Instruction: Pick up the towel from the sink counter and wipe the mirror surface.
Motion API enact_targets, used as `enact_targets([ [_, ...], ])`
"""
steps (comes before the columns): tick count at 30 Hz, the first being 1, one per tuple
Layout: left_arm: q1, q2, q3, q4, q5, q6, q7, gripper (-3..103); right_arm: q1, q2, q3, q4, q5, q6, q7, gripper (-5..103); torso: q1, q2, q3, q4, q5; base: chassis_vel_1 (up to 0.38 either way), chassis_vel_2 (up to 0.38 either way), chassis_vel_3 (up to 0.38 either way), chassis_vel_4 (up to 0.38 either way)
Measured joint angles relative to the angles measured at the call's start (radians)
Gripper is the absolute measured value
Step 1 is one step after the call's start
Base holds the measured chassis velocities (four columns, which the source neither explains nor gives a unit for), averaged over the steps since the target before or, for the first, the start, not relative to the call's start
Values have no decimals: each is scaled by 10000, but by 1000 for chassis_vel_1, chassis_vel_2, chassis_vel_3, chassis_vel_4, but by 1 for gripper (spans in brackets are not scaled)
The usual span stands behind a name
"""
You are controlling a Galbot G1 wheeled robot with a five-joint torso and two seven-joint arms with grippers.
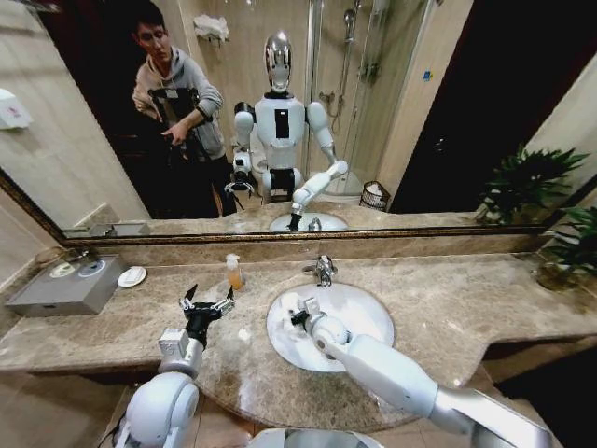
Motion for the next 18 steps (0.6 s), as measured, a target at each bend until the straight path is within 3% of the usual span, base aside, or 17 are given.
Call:
enact_targets([
  [1,0,0,0,0,0,0,0,100,0,0,0,0,0,0,0,14,0,0,0,0,0,0,0,0,0],
  [5,0,0,1,0,-1,0,1,100,-1802,-1930,1639,482,-1039,40,-530,14,-3,1,-2,-11,4,0,0,0,0],
  [6,0,0,1,0,-1,0,1,100,-1802,-1930,1639,482,-1039,40,-530,14,-3,1,-2,-11,4,0,0,0,0],
  [8,0,0,2,0,0,0,2,100,-2510,-2814,2564,937,-1294,186,-764,14,-5,4,-3,-7,1,0,0,0,0],
  [9,0,0,2,0,0,0,2,100,-2510,-2814,2564,937,-1294,186,-764,14,-5,4,-3,-7,1,0,0,0,0],
  [11,0,0,1,0,0,0,1,100,-2940,-3404,3312,1592,-1346,485,-845,14,-3,2,1,-18,-2,0,0,0,0],
  [13,-1,0,2,0,0,0,2,100,-3045,-3492,3592,1946,-1327,710,-828,14,-3,2,1,-18,-1,0,0,0,0],
  [15,-1,0,2,0,0,0,2,100,-3443,-3491,4529,2896,-1414,1318,-957,14,-2,2,1,-4,-2,0,0,0,0],
  [18,0,1,2,0,-1,0,2,100,-3968,-3340,5462,3768,-1745,1853,-1086,14,0,0,1,-3,0,0,0,0,0],
])
